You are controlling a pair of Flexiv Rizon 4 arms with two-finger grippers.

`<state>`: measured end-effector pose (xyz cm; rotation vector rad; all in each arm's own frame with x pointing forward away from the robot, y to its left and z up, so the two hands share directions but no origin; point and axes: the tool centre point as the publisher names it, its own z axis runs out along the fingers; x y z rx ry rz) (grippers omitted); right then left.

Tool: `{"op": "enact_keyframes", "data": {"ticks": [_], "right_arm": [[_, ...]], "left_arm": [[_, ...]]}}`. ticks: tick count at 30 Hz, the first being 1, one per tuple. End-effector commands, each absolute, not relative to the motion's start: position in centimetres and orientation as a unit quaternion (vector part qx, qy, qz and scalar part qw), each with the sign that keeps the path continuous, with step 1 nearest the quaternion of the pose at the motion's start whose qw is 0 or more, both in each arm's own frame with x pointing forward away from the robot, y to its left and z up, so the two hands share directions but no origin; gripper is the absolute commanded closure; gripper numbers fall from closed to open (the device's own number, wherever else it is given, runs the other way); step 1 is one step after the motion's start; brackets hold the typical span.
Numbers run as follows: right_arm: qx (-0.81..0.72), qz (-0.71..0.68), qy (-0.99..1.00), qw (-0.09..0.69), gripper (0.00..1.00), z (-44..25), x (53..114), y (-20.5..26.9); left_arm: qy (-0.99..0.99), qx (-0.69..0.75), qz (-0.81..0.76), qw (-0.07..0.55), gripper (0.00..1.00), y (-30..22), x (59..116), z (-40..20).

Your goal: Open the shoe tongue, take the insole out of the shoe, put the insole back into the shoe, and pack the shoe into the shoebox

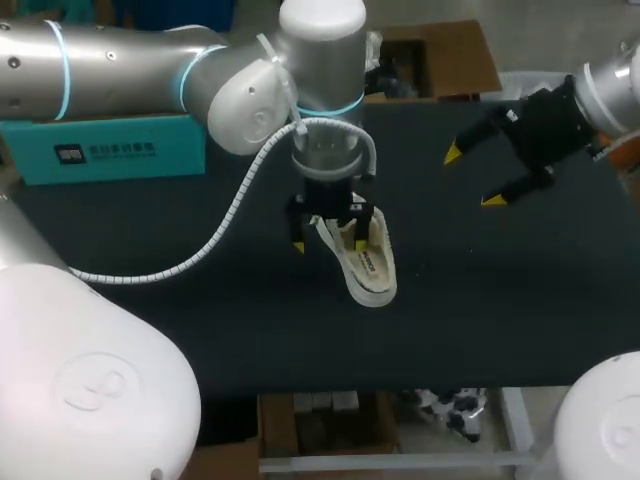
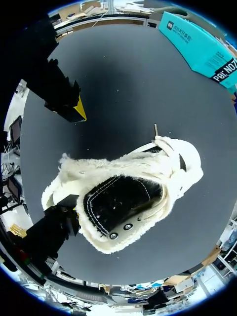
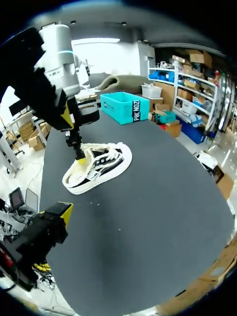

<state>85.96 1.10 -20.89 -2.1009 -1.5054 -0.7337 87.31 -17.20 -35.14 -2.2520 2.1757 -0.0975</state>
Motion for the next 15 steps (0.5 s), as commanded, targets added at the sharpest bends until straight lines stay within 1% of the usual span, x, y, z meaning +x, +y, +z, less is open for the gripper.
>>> {"op": "enact_keyframes", "data": {"ticks": [1,2,3,5,6,7,12,15], "right_arm": [[-0.740,-0.265,-0.580,0.213,0.00,-20.5,86.2,1.1],[-0.736,-0.268,-0.585,0.210,0.00,-20.5,86.2,1.1],[-0.734,-0.267,-0.591,0.204,0.00,-20.5,86.2,1.1],[-0.723,-0.269,-0.605,0.198,0.00,-20.4,86.3,1.1],[-0.725,-0.267,-0.605,0.194,0.00,-20.4,86.3,1.0],[-0.718,-0.268,-0.613,0.191,0.00,-20.4,86.3,1.0],[-0.691,-0.267,-0.653,0.158,0.00,-20.4,86.2,0.9],[-0.675,-0.270,-0.674,0.134,0.00,-20.4,85.8,0.6]], "left_arm": [[0.679,-0.733,-0.043,-0.006,0.28,-16.8,87.6,-35.6],[0.676,-0.736,-0.047,-0.012,0.53,-16.9,87.7,-35.7],[0.670,-0.740,-0.048,-0.015,0.63,-16.9,87.9,-35.7],[0.664,-0.746,-0.055,-0.020,0.75,-17.0,88.2,-35.7],[0.662,-0.747,-0.056,-0.023,0.91,-17.1,88.3,-35.7],[0.657,-0.752,-0.055,-0.021,1.00,-17.1,88.4,-35.7],[0.653,-0.754,-0.059,-0.032,1.00,-17.6,88.6,-35.4],[0.655,-0.753,-0.054,-0.028,1.00,-18.1,88.5,-35.1]]}}
